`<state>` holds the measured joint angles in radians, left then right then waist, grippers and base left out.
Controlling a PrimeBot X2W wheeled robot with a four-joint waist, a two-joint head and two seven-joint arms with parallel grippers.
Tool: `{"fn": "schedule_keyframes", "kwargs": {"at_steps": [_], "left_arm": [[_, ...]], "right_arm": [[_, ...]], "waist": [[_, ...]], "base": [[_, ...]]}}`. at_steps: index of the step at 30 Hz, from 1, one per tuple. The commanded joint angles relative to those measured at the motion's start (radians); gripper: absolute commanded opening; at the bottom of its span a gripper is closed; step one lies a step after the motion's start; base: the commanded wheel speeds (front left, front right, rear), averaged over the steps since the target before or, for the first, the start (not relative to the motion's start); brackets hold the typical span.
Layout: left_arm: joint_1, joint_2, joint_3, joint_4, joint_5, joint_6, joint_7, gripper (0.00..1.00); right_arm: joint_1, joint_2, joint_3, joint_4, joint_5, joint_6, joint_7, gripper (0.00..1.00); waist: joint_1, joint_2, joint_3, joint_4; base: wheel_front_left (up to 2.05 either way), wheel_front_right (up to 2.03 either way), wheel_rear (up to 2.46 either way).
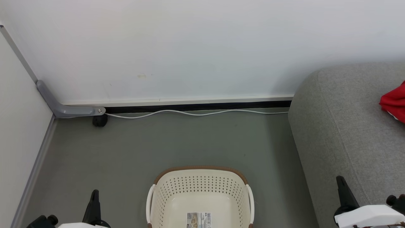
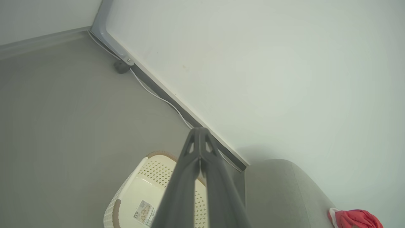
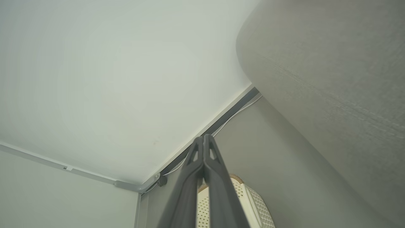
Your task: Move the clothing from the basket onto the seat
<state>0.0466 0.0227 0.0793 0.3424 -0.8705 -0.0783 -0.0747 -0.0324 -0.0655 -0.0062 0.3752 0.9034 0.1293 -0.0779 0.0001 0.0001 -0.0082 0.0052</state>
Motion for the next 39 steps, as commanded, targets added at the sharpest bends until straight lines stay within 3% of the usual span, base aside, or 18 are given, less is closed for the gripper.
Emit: {"fn": "schedule_keyframes", "kwargs": {"at_steps": [1, 39], "left_arm": [[-0.059, 0.017, 0.017, -0.032, -0.029, -0.01, 0.006, 0.0], [-0.119, 0.023, 0.028, -0.073, -0.474, -0.036, 0.12, 0.0]], "right_arm": [[-0.046, -0.008, 0.001, -0.032, 0.03, 0.001, 0.009, 0.0], [-0.065, 0.007, -0.068, -0.094, 0.454, 0.001, 0.124, 0.0]], "waist": [[-0.0001, -0.0001, 0.0, 0.0], [-0.0001, -0.0001, 0.007, -0.003]], "base": [[0.0, 0.0, 0.0], [0.0, 0.0, 0.0]]}}
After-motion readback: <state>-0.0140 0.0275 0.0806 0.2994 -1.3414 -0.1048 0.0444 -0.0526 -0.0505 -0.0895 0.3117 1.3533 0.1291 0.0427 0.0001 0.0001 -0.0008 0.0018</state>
